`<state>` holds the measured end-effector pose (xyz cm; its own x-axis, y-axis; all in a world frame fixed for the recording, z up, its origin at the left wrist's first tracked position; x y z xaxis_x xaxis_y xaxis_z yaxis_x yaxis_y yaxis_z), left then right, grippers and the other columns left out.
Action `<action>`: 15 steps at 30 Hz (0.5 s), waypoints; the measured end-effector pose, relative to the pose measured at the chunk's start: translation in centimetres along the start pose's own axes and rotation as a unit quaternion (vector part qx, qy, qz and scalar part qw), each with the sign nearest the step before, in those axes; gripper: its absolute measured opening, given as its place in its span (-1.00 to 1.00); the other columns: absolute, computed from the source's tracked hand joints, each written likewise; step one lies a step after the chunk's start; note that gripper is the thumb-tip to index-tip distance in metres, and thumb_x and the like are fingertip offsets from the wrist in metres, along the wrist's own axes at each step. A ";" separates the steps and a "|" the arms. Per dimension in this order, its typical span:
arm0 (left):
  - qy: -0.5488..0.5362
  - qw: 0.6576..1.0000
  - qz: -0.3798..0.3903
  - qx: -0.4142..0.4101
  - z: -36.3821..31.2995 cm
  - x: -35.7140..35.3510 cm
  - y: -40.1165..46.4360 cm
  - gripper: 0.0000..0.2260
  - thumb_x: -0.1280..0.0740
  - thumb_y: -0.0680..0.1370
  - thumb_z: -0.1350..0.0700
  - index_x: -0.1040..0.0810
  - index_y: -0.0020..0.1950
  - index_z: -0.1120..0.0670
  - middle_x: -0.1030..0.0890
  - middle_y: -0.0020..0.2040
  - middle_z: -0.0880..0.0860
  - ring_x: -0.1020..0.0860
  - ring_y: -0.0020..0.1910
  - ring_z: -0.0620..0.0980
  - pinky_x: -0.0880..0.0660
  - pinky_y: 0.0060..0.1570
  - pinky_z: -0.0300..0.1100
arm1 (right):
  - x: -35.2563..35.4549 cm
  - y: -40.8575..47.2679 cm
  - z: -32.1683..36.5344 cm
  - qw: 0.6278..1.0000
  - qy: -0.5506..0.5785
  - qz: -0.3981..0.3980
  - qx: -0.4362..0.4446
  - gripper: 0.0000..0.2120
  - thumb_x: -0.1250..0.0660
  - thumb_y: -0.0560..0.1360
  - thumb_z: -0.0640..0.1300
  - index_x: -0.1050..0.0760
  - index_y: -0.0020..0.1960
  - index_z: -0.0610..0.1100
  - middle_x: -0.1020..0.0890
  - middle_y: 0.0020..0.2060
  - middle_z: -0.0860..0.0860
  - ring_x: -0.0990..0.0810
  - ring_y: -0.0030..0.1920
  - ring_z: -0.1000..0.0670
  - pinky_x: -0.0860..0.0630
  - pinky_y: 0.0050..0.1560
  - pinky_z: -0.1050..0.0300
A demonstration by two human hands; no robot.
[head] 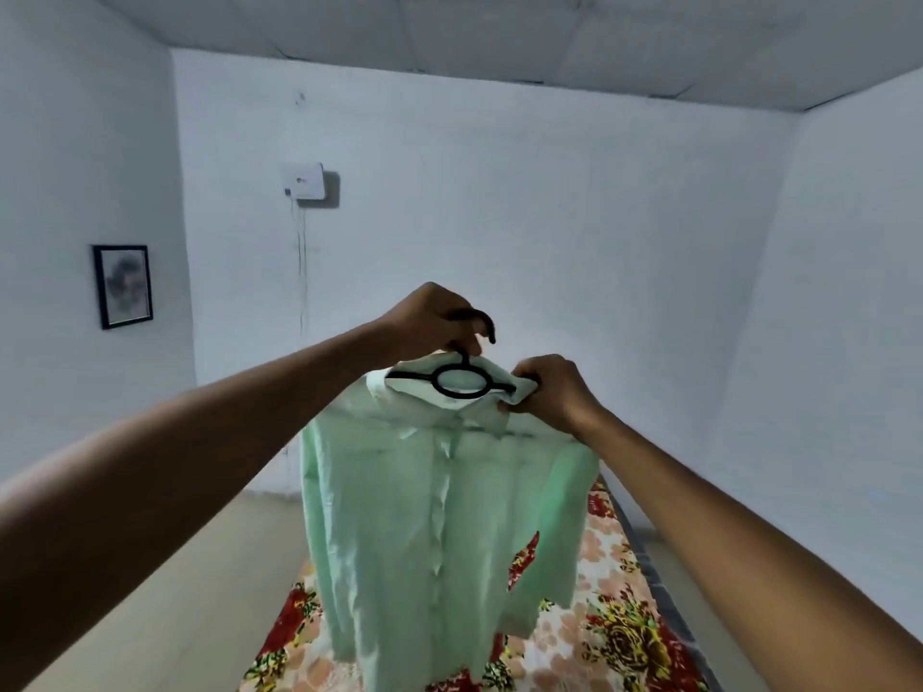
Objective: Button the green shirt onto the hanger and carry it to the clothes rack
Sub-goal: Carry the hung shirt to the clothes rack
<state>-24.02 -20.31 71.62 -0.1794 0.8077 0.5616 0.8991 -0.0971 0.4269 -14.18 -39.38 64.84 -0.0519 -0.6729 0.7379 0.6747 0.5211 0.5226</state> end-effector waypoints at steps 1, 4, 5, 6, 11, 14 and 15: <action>-0.001 1.000 -0.006 0.011 -0.4 0.1 -0.2 -0.87 -0.36 0.59 0.27 -0.69 0.00 0.30 -0.74 -0.12 0.25 -0.71 -0.14 0.13 -0.62 0.15 0.15 | 0.1 -0.5 0.7 1.000 0.002 0.016 -0.010 -0.76 -0.66 0.30 -0.12 -0.58 -0.27 -0.01 -0.59 -0.35 0.11 -0.49 -0.29 0.11 -0.32 -0.31 0.21; -0.004 0.999 -0.024 0.035 -1.8 0.2 -0.9 -0.84 -0.36 0.62 0.25 -0.66 0.00 0.35 -0.72 -0.12 0.31 -0.69 -0.19 0.09 -0.61 0.14 0.17 | 2.1 -2.3 1.2 0.994 0.044 0.097 -0.017 -0.76 -0.61 0.39 -0.15 -0.57 -0.28 0.04 -0.58 -0.40 0.19 -0.48 -0.34 0.19 -0.36 -0.30 0.22; -0.007 0.999 -0.029 0.036 -2.4 0.3 -1.0 -0.84 -0.37 0.62 0.25 -0.65 0.00 0.35 -0.72 -0.13 0.31 -0.69 -0.19 0.09 -0.61 0.14 0.17 | 3.3 -3.1 1.1 0.990 0.055 0.126 -0.015 -0.85 -0.58 0.43 -0.16 -0.64 -0.19 0.01 -0.64 -0.33 0.20 -0.55 -0.30 0.19 -0.44 -0.26 0.24; -0.008 0.999 -0.031 0.039 -2.8 0.4 -1.2 -0.84 -0.37 0.62 0.25 -0.65 0.00 0.35 -0.72 -0.14 0.30 -0.69 -0.19 0.10 -0.61 0.15 0.18 | 4.5 -3.9 1.0 0.986 0.061 0.153 -0.016 -0.93 -0.55 0.48 -0.15 -0.69 -0.07 -0.04 -0.70 -0.22 0.17 -0.63 -0.21 0.16 -0.52 -0.19 0.23; -0.009 0.999 -0.032 0.024 -5.7 1.1 -1.4 -0.81 -0.37 0.63 0.19 -0.66 0.02 0.32 -0.72 -0.07 0.32 -0.70 -0.12 0.13 -0.66 0.12 0.08 | 9.4 -5.9 0.0 0.986 0.057 0.156 -0.018 -0.79 -0.47 0.55 -0.01 -0.72 0.10 -0.12 -0.76 -0.06 0.03 -0.69 -0.09 0.14 -0.57 -0.09 0.27; -0.008 1.000 -0.015 0.003 -7.4 0.6 -1.3 -0.79 -0.41 0.62 0.13 -0.69 -0.02 0.29 -0.70 -0.12 0.32 -0.71 -0.15 0.07 -0.69 0.01 -0.06 | 11.1 -5.9 -0.5 0.992 0.040 0.119 -0.021 -0.86 -0.56 0.47 -0.09 -0.75 0.00 -0.11 -0.77 -0.11 0.03 -0.71 -0.08 0.08 -0.58 -0.06 0.19; -0.006 1.000 -0.016 0.000 -7.9 0.3 -1.2 -0.79 -0.41 0.62 0.13 -0.69 -0.04 0.28 -0.70 -0.17 0.29 -0.71 -0.16 0.06 -0.69 0.00 -0.08 | 11.8 -6.0 -0.8 0.993 0.030 0.109 -0.021 -0.85 -0.59 0.43 -0.11 -0.75 -0.02 -0.11 -0.77 -0.12 0.02 -0.71 -0.07 0.06 -0.58 -0.05 0.16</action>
<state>-28.33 -24.59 76.85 -0.2029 0.8176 0.5388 0.8931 -0.0712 0.4443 -18.27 -50.86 70.07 0.1422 -0.5767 0.8045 0.6957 0.6363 0.3332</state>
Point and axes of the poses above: each hand's wrist, its own y-axis towards the middle knuckle, its own x-axis out of the back of the hand, z = x × y, the point moved 3 cm from there along y, towards the middle knuckle
